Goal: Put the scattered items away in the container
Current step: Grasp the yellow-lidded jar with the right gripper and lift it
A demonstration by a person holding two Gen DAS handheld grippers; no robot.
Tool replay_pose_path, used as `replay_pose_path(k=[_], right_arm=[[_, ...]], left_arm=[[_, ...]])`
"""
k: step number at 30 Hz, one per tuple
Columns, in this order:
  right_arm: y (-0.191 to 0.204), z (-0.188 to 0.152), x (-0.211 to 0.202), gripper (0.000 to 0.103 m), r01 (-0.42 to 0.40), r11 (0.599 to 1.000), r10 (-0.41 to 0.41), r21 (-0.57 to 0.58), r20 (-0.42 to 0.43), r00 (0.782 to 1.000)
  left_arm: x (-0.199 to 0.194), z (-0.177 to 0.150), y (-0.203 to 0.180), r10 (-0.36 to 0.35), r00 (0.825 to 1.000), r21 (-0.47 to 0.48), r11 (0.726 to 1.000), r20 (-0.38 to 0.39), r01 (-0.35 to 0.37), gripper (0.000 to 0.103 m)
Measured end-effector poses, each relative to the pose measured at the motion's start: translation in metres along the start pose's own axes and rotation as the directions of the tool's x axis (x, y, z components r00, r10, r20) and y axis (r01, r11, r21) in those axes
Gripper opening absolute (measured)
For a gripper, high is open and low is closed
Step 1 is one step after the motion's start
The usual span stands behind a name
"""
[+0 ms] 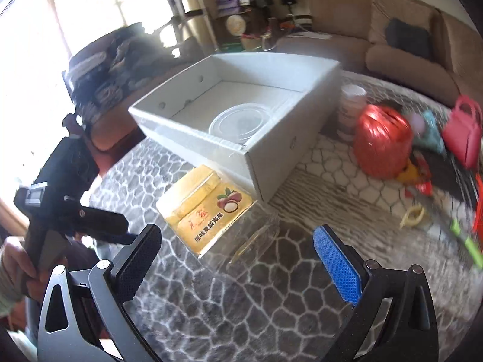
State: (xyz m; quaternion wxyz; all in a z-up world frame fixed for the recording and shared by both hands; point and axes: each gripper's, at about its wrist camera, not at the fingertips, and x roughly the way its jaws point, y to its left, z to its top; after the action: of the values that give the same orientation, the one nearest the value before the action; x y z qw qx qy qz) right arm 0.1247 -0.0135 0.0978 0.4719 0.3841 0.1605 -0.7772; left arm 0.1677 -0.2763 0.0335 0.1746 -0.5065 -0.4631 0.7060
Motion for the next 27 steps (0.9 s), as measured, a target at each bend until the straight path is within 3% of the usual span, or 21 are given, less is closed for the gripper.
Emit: replay_pose_path(k=[2, 5, 9, 13, 16, 19, 24, 27], right_arm=[[0.007, 0.000, 0.014, 0.103, 0.005, 0.991, -0.013, -0.136, -0.057, 0.998], [0.004, -0.001, 0.034, 0.103, -0.040, 0.979, 0.012, -0.202, -0.136, 0.991], [-0.002, 0.000, 0.055, 0.103, -0.082, 0.970, 0.040, -0.230, -0.182, 0.983], [-0.002, 0.001, 0.076, 0.103, -0.152, 0.962, 0.097, -0.226, -0.237, 0.967], [0.000, 0.001, 0.091, 0.103, -0.155, 0.969, 0.098, -0.193, -0.274, 0.957], [0.006, 0.000, 0.091, 0.102, -0.141, 0.971, 0.092, -0.191, -0.243, 0.966], [0.004, -0.012, 0.077, 0.101, -0.154, 0.988, 0.153, 0.013, -0.223, 0.963], [0.010, -0.029, 0.060, 0.101, -0.190, 0.963, 0.224, 0.192, -0.174, 0.959]], left_arm=[[-0.001, 0.002, 0.000, -0.014, 1.000, -0.002, 1.000, 0.005, 0.014, 0.103], [0.000, 0.011, 0.004, -0.037, 0.999, -0.032, 0.999, 0.017, 0.037, 0.103], [0.013, 0.021, 0.012, -0.091, 0.996, -0.100, 0.991, 0.015, 0.092, 0.103], [0.026, 0.026, 0.012, -0.095, 0.995, -0.094, 0.991, 0.006, 0.095, 0.103], [0.034, 0.024, 0.016, -0.076, 0.997, -0.105, 0.992, -0.005, 0.075, 0.103], [0.032, 0.022, 0.020, -0.092, 0.996, -0.131, 0.987, 0.000, 0.091, 0.103], [0.025, 0.008, 0.028, -0.083, 0.996, -0.181, 0.980, 0.030, 0.087, 0.103], [0.035, -0.005, 0.035, -0.118, 0.993, -0.219, 0.969, -0.004, 0.114, 0.103]])
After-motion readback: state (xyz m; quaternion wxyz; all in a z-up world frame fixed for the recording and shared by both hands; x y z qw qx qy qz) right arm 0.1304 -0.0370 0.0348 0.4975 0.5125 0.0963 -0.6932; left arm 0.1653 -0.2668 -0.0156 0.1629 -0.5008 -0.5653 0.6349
